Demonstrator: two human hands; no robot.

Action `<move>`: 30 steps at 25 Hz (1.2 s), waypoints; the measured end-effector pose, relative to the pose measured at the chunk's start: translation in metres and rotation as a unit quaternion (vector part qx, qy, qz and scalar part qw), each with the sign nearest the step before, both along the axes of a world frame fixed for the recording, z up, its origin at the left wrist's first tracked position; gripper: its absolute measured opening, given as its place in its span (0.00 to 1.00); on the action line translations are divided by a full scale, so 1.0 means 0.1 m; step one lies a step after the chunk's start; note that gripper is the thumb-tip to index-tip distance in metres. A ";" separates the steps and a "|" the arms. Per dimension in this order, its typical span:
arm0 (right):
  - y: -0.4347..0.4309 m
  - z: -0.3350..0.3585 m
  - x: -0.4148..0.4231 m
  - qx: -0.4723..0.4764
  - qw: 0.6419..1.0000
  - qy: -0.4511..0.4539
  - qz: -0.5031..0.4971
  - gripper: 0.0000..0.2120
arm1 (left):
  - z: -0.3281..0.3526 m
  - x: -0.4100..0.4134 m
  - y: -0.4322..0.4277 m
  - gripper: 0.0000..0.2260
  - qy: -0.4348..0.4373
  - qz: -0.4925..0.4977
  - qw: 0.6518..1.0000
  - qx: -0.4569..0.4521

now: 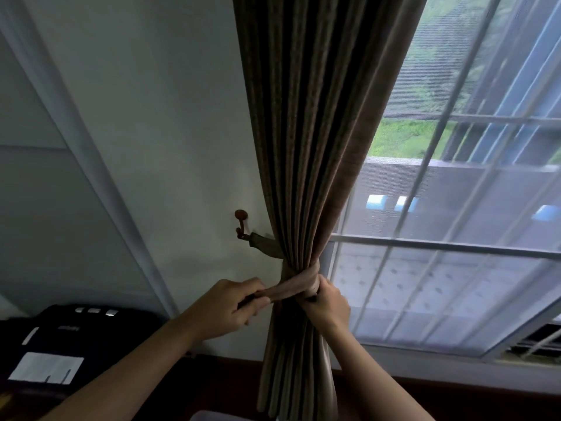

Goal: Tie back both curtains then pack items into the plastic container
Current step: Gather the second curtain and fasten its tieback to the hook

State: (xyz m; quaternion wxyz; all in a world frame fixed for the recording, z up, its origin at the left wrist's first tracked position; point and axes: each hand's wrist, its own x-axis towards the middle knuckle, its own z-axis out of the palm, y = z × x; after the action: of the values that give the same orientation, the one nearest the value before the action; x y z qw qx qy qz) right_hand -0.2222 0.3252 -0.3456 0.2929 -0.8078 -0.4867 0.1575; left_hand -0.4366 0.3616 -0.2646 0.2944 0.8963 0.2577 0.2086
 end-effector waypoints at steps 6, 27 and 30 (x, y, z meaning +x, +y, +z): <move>0.01 0.01 0.00 0.000 0.999 0.044 0.004 0.31 | -0.24 -0.03 0.14 0.07 -0.102 0.111 0.971 -0.187; 0.26 0.22 -0.03 0.143 0.970 0.158 0.117 0.51 | -0.42 -0.07 0.70 0.11 -0.146 0.236 0.951 -0.136; 0.33 0.24 -0.10 0.171 0.964 0.174 0.107 0.50 | -0.28 0.01 0.68 0.11 -0.133 0.209 0.955 -0.162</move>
State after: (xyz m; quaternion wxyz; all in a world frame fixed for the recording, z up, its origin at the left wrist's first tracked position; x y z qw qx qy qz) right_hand -0.2318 0.3580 -0.3220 0.4883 -0.6491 -0.5315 0.2404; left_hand -0.4356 0.4297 -0.2925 0.4176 0.7267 0.4280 0.3382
